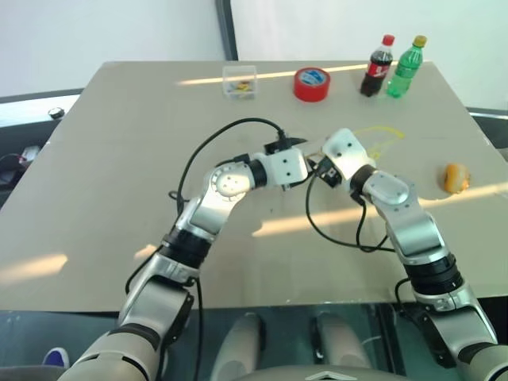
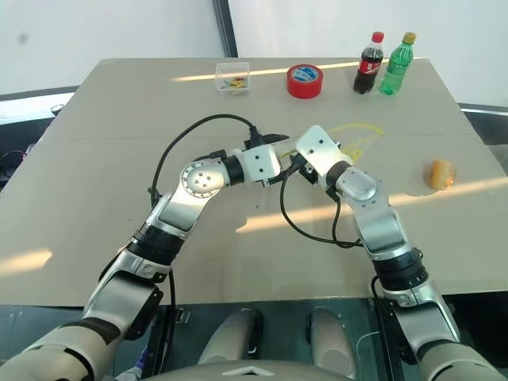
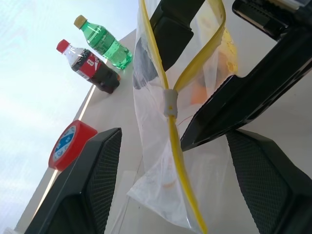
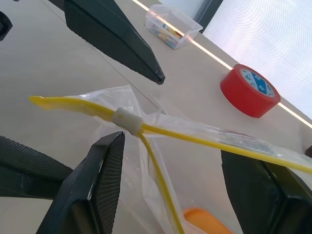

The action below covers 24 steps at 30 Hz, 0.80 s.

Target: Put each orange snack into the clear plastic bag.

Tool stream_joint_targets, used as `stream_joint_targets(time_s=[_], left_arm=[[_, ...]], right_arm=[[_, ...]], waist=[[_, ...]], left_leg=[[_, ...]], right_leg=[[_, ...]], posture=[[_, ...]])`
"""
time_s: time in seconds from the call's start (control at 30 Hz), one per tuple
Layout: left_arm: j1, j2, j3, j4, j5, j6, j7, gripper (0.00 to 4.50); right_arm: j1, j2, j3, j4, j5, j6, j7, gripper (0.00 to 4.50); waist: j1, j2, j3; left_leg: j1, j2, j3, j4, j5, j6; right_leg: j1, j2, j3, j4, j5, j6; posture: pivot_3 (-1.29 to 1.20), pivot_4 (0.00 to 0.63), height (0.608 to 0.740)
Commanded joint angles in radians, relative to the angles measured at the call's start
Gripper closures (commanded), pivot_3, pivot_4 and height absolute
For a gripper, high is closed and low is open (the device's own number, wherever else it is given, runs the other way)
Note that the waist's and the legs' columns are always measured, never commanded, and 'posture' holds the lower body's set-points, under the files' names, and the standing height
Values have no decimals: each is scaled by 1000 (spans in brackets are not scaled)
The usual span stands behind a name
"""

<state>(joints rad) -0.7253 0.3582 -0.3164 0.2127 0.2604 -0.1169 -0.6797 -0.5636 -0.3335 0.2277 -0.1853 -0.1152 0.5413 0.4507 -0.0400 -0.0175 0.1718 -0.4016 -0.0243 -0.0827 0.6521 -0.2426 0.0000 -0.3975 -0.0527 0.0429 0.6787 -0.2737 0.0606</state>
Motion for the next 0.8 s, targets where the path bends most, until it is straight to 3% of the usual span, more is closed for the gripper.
stream_joint_targets(time_s=[0.03,0.1,0.27,0.8], left_arm=[[-14,0,9,-55,3,-23,19,1142],[-15,0,9,-53,6,-22,21,1734],[-14,3,5,-49,8,-26,23,3952],[-23,-1,28,-20,1,-2,49,4009]], right_arm=[[-1,4,-2,-26,2,-7,0,1324],[-2,1,-5,-26,1,-6,0,1324],[0,-11,-8,-26,-6,-5,2,1324],[44,-152,-25,-66,-60,-64,49,1324]], waist=[[0,0,0],[0,0,0],[0,0,0],[-1,0,0]], left_leg=[[0,0,0,0,0,0],[0,0,0,0,0,0],[0,0,0,0,0,0],[0,0,0,0,0,0]], right_leg=[[0,0,0,0,0,0],[0,0,0,0,0,0],[0,0,0,0,0,0],[0,0,0,0,0,0]], posture=[[0,150,740],[0,150,740],[0,150,740],[0,150,740]])
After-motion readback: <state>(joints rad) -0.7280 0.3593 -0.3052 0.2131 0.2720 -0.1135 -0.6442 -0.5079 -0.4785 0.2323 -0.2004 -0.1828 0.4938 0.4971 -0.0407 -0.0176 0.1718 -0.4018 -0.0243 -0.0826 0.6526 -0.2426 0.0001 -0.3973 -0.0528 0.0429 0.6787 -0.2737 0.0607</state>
